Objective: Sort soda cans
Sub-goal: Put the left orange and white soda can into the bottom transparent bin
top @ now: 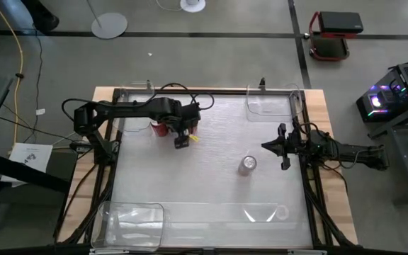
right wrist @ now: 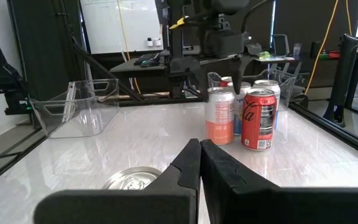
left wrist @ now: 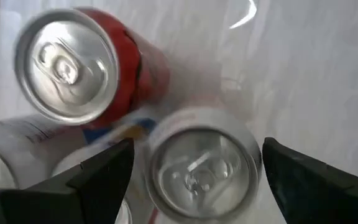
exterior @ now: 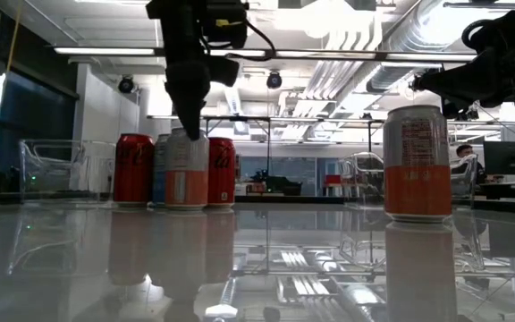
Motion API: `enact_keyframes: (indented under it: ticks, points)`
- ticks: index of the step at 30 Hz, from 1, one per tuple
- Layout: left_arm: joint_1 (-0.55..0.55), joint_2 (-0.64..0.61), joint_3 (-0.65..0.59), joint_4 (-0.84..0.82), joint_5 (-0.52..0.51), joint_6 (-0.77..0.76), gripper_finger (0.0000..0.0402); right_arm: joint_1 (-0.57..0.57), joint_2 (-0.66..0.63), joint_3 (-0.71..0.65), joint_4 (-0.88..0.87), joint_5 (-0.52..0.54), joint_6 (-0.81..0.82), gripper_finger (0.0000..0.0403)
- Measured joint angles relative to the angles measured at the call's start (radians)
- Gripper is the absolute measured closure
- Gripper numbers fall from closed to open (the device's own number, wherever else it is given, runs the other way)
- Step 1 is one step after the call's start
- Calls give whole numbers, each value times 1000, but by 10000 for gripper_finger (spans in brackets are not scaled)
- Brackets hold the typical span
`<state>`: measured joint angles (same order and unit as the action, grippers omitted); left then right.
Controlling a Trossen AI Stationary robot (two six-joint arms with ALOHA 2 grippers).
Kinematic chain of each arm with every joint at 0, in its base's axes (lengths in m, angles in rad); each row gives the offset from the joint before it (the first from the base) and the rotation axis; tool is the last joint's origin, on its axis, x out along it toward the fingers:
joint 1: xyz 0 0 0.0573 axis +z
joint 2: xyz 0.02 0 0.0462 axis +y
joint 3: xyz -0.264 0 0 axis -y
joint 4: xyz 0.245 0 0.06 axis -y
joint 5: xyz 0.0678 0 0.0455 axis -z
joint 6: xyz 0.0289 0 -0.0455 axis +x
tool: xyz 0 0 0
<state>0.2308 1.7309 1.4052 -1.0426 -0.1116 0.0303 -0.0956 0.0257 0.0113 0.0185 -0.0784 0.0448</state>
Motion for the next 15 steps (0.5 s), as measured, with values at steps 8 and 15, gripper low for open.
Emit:
enact_keyframes:
  ticks: [8, 15]
  points:
    - [-2, 22, 0, -24, 24, 87, 69, 0, 0, 0, 0, 0, 0, 400]
    - [4, 49, 0, -26, 32, 136, 69, 0, 0, 0, 0, 0, 0, 400]
